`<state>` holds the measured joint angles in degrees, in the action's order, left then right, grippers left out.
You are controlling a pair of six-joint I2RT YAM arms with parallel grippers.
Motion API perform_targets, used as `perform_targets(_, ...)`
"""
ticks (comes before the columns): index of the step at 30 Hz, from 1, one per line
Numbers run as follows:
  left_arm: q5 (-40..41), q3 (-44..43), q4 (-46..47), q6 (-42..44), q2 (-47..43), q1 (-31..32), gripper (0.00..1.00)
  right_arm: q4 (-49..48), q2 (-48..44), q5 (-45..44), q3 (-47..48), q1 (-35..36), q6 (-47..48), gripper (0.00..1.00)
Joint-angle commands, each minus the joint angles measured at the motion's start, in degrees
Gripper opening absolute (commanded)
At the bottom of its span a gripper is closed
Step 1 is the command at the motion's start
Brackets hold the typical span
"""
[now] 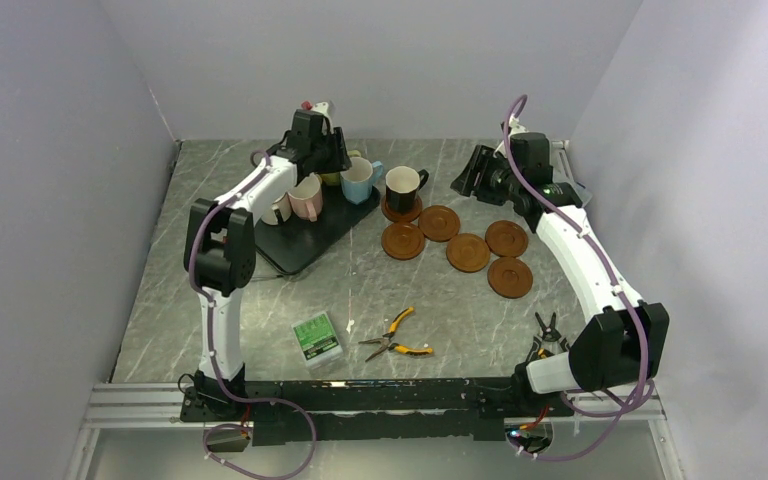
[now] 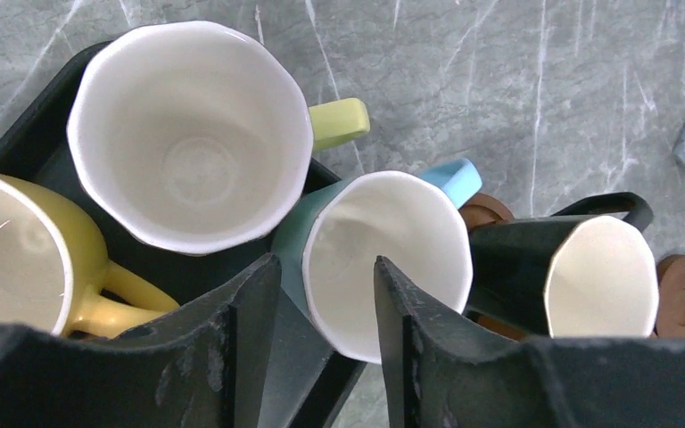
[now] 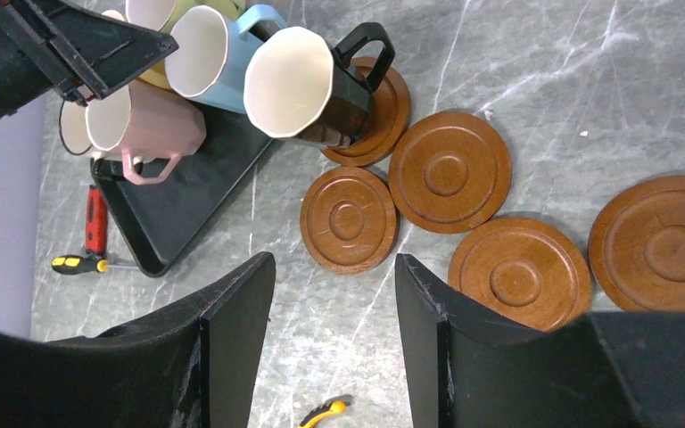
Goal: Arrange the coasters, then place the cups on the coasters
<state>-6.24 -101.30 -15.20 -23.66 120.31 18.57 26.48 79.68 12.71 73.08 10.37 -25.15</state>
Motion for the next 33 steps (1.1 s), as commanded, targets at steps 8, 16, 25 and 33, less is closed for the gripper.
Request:
perform_targets(8,5.0,-7.1,-3.9,2.5,3.8,1.7,0.43,-3.5,-0.2,2.5,-1.0,-0.1,-0.6,0.55)
perform_targets(16,8.5,-10.9,-8.4,4.6,6.6,2.7,0.35,-4.2,-0.4,3.5,-1.8,-0.1,-0.8,0.55)
perform_targets(25,11.3,-9.8,-10.1,5.1,4.7,3.6,0.03,-3.6,-0.7,3.6,-1.8,-0.1,-0.5,0.55)
perform_targets(33,13.1,0.7,-3.7,0.0,-5.9,3.7,0.03,-3.1,-1.5,3.2,-1.5,0.0,-0.6,0.55)
